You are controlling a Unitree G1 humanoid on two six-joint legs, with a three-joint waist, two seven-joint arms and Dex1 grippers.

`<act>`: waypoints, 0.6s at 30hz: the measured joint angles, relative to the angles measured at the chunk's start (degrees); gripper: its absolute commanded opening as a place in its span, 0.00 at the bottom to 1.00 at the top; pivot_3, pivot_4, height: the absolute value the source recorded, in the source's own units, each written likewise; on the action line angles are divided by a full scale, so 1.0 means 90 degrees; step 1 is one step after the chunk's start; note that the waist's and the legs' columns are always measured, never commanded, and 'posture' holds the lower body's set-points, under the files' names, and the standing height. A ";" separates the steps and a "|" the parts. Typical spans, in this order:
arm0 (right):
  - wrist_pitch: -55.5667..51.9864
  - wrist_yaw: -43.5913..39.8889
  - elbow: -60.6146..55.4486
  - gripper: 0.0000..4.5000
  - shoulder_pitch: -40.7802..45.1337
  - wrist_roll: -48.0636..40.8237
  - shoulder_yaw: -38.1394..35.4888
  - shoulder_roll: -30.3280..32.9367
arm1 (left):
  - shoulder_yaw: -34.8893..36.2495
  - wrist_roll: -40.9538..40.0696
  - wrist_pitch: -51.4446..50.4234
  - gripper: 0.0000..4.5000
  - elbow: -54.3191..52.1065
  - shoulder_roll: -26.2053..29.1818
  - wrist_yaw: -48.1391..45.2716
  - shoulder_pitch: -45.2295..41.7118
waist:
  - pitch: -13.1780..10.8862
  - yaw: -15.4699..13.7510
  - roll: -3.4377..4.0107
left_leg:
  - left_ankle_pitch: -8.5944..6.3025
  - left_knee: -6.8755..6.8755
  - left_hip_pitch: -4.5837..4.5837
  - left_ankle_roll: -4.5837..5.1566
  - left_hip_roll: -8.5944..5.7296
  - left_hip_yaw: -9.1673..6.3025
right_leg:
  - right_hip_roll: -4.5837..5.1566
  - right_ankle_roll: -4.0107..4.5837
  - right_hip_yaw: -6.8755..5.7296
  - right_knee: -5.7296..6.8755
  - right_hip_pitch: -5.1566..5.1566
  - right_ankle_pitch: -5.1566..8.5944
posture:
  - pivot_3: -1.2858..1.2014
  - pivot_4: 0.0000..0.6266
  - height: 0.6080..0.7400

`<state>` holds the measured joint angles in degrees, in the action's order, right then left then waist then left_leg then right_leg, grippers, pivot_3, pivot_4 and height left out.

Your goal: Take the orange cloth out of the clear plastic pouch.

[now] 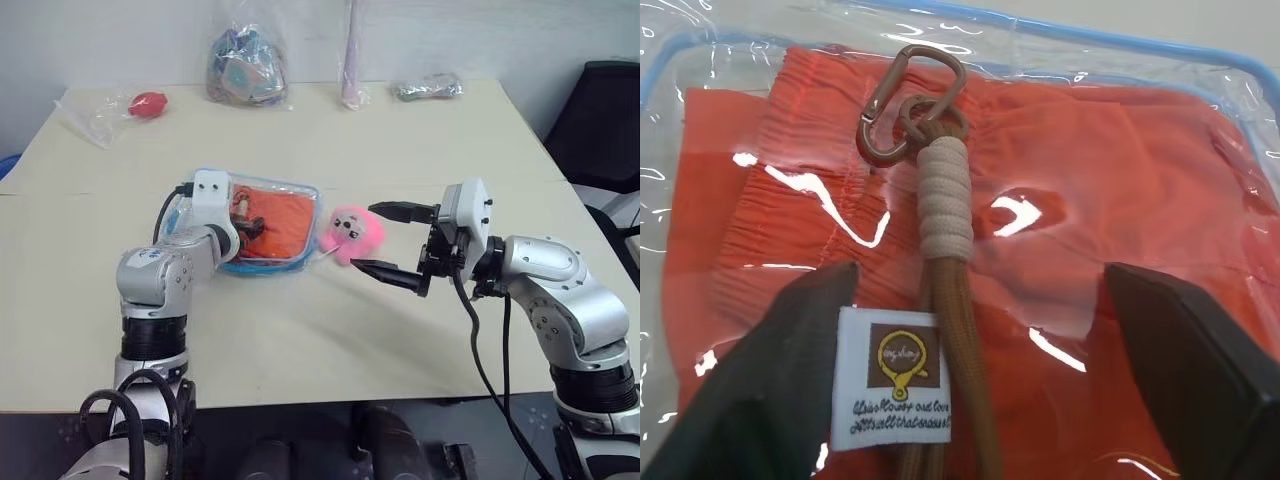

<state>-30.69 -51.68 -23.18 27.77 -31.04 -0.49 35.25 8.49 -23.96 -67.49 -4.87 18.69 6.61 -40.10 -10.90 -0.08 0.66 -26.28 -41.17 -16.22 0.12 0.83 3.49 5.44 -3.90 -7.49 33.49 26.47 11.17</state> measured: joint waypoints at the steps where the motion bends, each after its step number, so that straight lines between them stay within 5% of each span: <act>1: -0.0022 0.0005 -0.0020 1.00 0.0000 -0.0005 0.0000 0.0016 | -0.0001 0.0032 0.0010 0.58 0.0029 -0.0007 -0.0044 0.0000 | 0.0000 0.0003 0.0000 | 0.0000 0.0000 -0.0001 0.0000 0.0000 0.0000 | 0.0000 0.0000 0.0000 0.0000 0.0000 0.0000 | 0.52 0.24 1.00; 9: -0.0072 0.0046 -0.0122 1.00 0.0001 -0.0071 -0.0001 0.0025 | 0.0090 0.0333 0.0026 0.02 0.0095 0.0007 -0.0129 0.0001 | 0.0000 -0.0003 0.0000 | 0.0000 0.0000 0.0000 0.0000 0.0000 0.0000 | 0.0001 0.0000 0.0000 0.0000 0.0000 0.0000 | 0.52 0.24 1.00; 18: -0.0072 -0.0117 -0.0075 1.00 0.0204 -0.0139 0.0050 0.0020 | 0.1844 0.0668 0.0497 0.01 -0.0529 0.1025 0.0039 0.0208 | -0.0001 0.0065 -0.0001 | 0.0000 0.0011 0.0004 -0.0003 0.0010 0.0006 | -0.0005 0.0001 0.0003 0.0000 0.0014 0.0001 | 0.52 0.24 1.00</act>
<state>-31.34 -52.73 -23.85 29.61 -32.29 -0.04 35.43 25.08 -17.95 -63.01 -9.64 27.92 6.96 -38.23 -10.91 0.51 0.64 -26.27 -41.07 -16.19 0.09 0.91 3.54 5.40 -3.89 -7.47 33.49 26.60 11.18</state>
